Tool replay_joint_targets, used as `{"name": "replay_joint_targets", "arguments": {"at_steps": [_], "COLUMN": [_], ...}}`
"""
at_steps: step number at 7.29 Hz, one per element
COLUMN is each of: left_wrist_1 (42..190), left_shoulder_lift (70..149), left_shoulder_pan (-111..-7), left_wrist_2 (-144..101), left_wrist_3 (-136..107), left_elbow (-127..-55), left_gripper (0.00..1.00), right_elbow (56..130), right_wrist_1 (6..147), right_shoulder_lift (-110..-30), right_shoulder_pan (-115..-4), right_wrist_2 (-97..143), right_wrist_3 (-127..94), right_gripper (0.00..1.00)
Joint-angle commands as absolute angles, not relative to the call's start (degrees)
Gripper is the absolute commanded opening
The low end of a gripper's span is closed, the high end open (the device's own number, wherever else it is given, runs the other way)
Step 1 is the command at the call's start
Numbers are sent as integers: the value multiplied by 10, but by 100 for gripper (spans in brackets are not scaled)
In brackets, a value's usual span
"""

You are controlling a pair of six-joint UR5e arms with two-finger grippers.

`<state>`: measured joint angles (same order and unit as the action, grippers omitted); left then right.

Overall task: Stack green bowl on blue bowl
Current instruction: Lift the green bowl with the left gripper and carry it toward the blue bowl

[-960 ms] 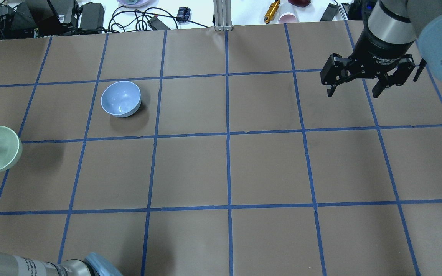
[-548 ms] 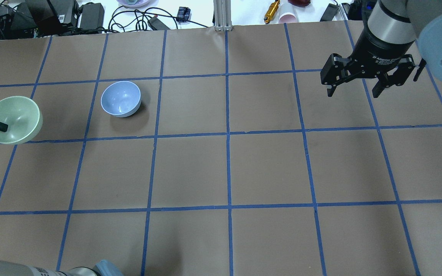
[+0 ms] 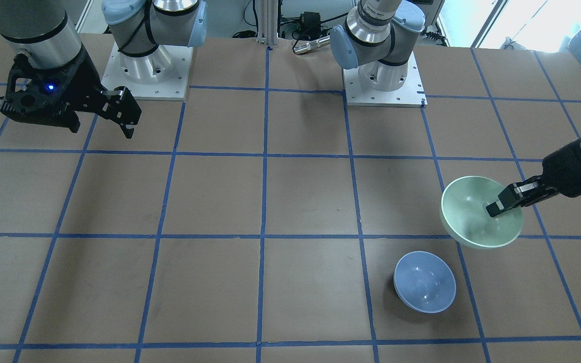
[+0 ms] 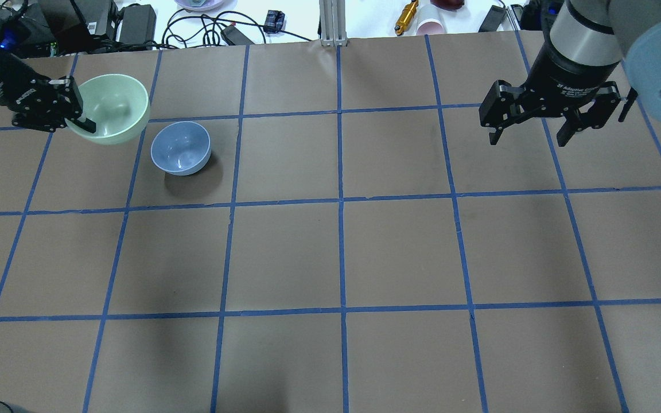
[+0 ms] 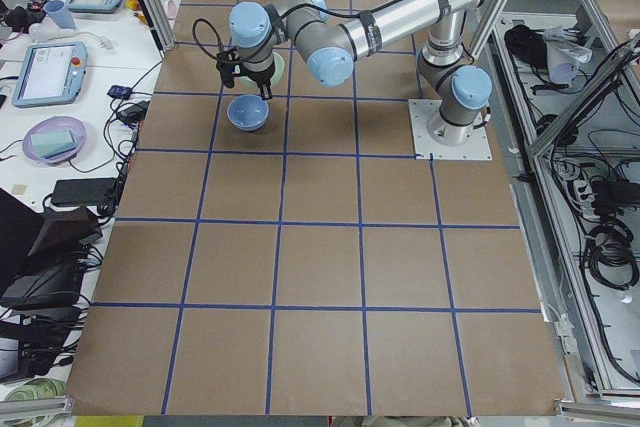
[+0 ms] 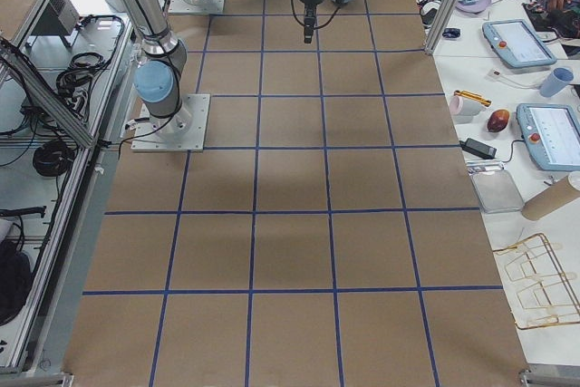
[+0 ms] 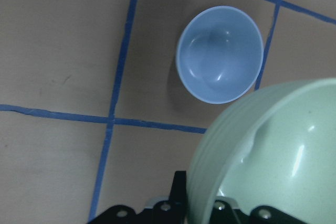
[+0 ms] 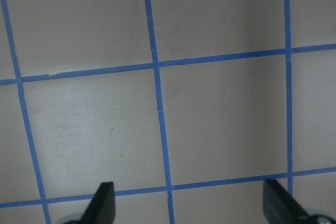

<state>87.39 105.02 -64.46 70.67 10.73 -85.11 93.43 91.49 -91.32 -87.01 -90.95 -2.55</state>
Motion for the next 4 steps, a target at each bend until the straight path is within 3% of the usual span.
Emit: {"name": "replay_joint_targets", "arguments": {"at_steps": [1,4], "left_wrist_1": [868,825], "left_shoulder_lift": [1076,1113], "left_shoulder_pan": [-654,-656], "left_wrist_2": [678,670], "left_wrist_3": [85,87], "left_elbow": [-841,-830], "left_gripper": [0,0], "right_elbow": [935,934], "right_wrist_1": [915,915], "right_shoulder_lift": [-913,-913], "right_shoulder_pan": [-870,-870], "right_wrist_2": [-910,-910], "right_wrist_3": [-25,-25], "right_gripper": [100,100]}}
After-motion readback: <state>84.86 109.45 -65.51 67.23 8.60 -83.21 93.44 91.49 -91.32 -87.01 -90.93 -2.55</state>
